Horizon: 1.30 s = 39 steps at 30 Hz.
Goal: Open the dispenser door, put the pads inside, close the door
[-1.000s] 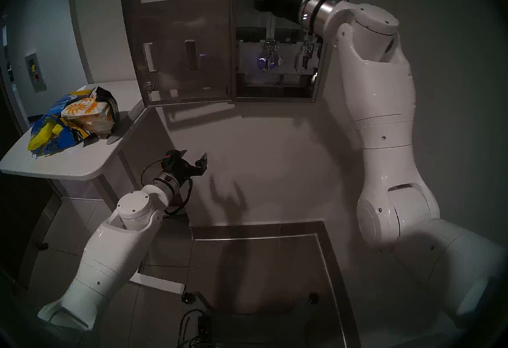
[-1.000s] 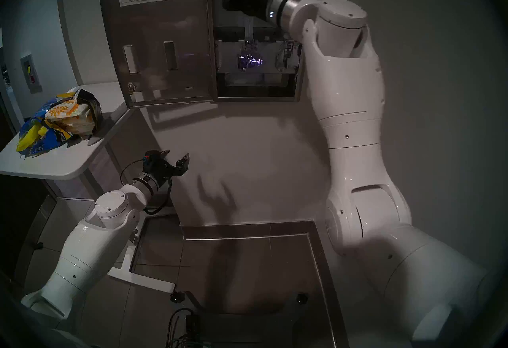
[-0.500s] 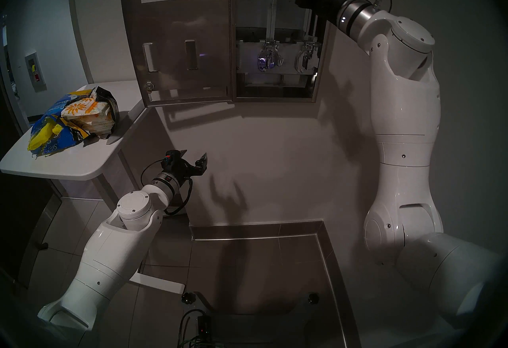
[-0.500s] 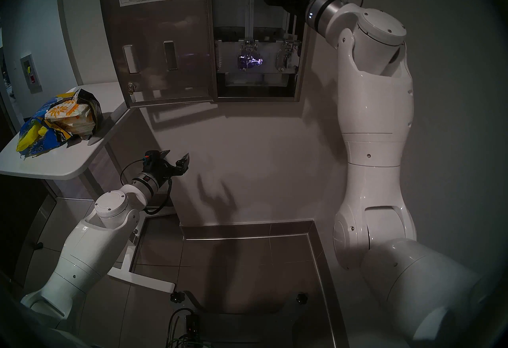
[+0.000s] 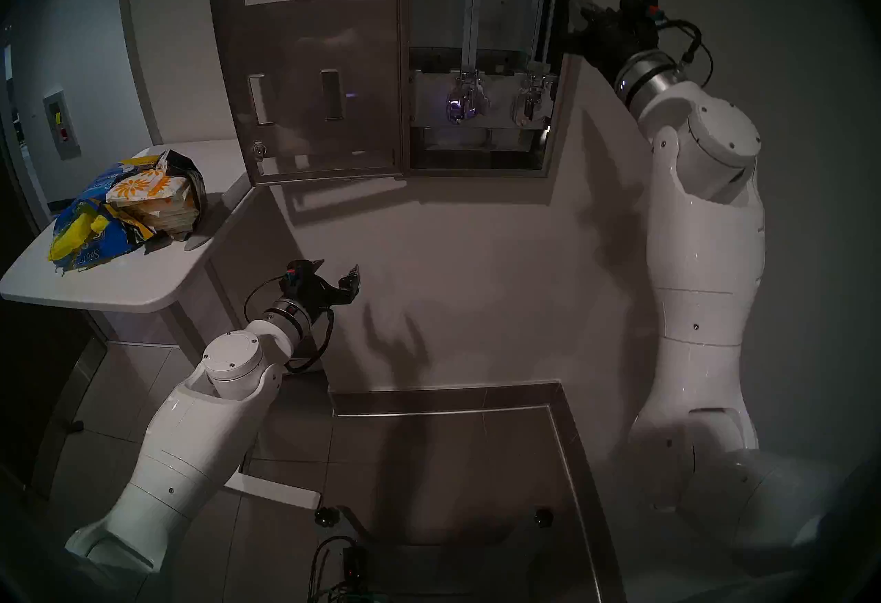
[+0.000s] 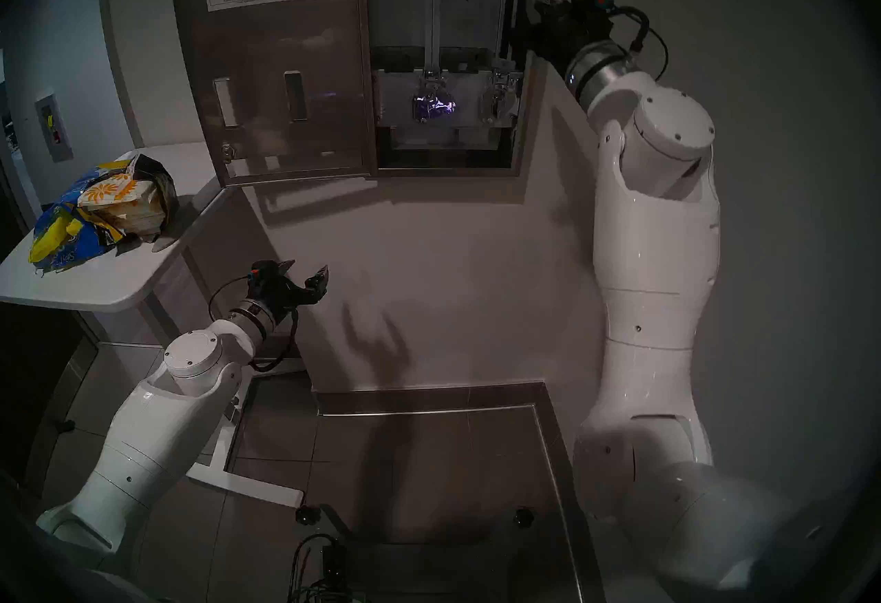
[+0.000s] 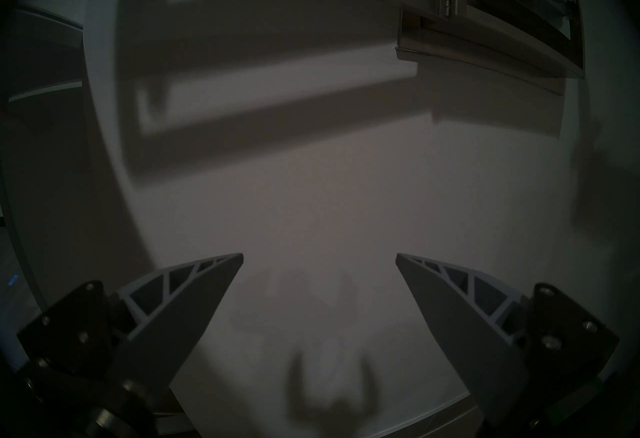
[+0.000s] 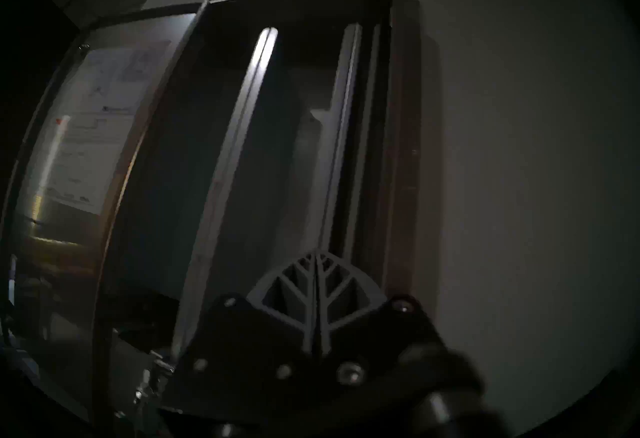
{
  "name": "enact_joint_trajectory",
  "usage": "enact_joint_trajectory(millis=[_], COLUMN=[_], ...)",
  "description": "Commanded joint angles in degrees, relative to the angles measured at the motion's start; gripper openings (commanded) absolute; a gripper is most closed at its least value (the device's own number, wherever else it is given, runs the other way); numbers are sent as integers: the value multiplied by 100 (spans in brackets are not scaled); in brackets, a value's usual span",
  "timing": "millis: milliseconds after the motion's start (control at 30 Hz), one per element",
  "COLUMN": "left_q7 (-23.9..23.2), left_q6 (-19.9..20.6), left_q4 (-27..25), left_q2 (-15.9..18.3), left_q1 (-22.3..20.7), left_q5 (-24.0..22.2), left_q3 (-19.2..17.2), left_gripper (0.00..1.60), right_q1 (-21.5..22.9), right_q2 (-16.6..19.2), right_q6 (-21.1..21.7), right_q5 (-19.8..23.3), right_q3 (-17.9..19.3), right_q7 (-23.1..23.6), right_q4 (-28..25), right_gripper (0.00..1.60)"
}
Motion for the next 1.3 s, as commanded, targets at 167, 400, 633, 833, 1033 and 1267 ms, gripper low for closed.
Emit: enact_joint_trajectory(millis=[167,400,633,833,1033,1267], left_q7=[2,3,5,6,5,5], left_q6=[-92,-94,-99,-99,-98,-97], left_q4=[-175,-175,-177,-177,-177,-176], left_q2=[-14,-14,-15,-15,-15,-14], left_q1=[-167,-167,-166,-166,-166,-167], left_q5=[11,12,14,14,13,13], left_q3=[-50,-50,-50,-50,-50,-49], left_gripper=[160,160,160,160,160,160], right_q1=[-970,-1467,-1744,-1874,-1992,-2011], right_q2=[49,-35,-180,-315,-331,-323], right_q6=[-290,-216,-209,-124,-73,-43], right_q5=[-448,-525,-460,-438,-387,-336], right_q3=[257,462,540,595,607,588], right_q7=[-437,-601,-635,-733,-691,-630], right_q4=[-365,-360,-346,-359,-393,-347], right_gripper=[0,72,160,160,160,160])
